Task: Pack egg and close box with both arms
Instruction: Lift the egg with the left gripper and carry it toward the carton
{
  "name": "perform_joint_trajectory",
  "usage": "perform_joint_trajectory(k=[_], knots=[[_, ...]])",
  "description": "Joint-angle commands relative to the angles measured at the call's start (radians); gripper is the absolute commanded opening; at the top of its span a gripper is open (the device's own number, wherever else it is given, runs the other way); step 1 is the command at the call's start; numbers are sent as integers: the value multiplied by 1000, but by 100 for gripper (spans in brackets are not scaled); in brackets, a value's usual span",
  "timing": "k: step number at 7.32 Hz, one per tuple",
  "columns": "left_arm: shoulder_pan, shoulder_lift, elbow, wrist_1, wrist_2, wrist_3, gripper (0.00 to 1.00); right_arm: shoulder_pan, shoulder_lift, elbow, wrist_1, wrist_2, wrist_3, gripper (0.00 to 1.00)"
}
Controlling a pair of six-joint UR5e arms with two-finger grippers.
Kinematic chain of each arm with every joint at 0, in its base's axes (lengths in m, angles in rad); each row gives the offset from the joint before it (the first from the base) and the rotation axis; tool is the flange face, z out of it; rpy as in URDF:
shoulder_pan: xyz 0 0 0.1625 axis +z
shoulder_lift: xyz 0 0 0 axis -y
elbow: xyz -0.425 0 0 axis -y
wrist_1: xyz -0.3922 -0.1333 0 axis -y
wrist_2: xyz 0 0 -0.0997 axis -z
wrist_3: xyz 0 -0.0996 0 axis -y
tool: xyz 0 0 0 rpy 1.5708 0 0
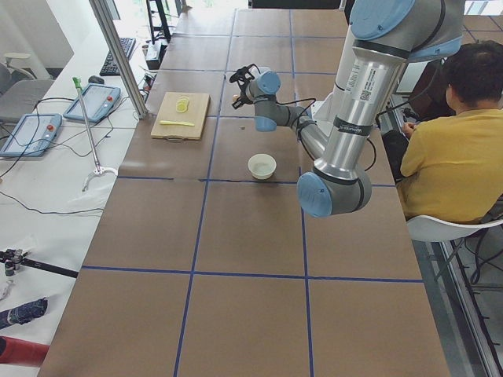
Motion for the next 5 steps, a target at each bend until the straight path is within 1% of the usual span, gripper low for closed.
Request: perform_joint_trajectory(k=[1, 2, 4, 5], knots=[[105, -116, 174, -187, 152, 114, 0, 0, 1, -1, 0, -1, 0, 100], [136, -185, 267, -257, 207, 198, 0, 0, 1, -2, 0, -1, 0, 100], [195, -217, 331, -287, 222, 213, 0, 0, 1, -2, 0, -1, 0, 100], [251, -271, 390, -289, 295, 213, 0, 0, -1, -2, 0, -1, 0, 100]])
